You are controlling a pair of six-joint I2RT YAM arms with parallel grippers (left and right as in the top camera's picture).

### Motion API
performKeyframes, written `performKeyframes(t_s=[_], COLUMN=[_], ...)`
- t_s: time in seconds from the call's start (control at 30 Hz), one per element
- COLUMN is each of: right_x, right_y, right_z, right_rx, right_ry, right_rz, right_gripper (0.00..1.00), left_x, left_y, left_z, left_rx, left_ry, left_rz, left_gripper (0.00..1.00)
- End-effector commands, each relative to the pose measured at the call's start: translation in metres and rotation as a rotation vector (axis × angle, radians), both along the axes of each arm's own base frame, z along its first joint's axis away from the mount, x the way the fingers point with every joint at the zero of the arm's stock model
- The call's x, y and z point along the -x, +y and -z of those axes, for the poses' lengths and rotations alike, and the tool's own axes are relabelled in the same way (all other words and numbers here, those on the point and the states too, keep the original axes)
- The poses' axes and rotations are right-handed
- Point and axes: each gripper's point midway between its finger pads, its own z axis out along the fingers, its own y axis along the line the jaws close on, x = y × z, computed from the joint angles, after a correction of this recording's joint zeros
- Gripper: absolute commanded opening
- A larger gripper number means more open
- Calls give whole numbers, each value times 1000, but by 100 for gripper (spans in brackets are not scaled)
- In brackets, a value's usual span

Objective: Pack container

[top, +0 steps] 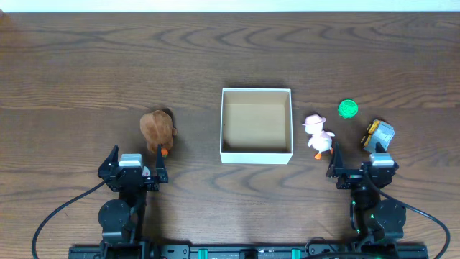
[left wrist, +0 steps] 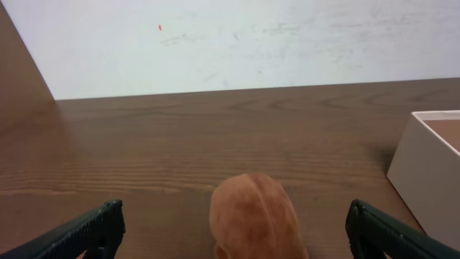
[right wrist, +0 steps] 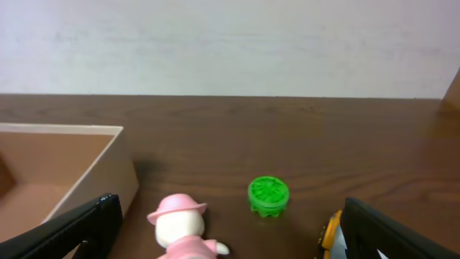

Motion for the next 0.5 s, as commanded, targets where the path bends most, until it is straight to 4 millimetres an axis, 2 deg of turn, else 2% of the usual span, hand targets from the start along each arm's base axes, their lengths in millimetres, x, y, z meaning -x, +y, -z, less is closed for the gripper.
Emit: performKeyframes(t_s=[0.0, 0.07, 0.3, 0.4, 0.47], right_x=[0, 0, -1, 0, -2], right_y=[4, 8, 6, 1, -5], right_z=[2, 4, 20, 14, 3], right_rx=[-107, -156, -191, -180, -150], right_ry=[6, 18, 148, 227, 272], right_rz=[-15, -33, -11, 27, 57], right_gripper=[99, 99, 99, 99, 99], left_x=[-1, 0, 0, 0, 0], left_y=[-1, -1, -2, -13, -16], left_z=[14, 17, 17, 8, -5], left_rx=[-6, 0, 301, 334, 338], left_ry=[29, 37, 54, 87, 115], left_rz=[6, 6, -30, 23, 40], left_gripper=[98, 98, 98, 98, 98])
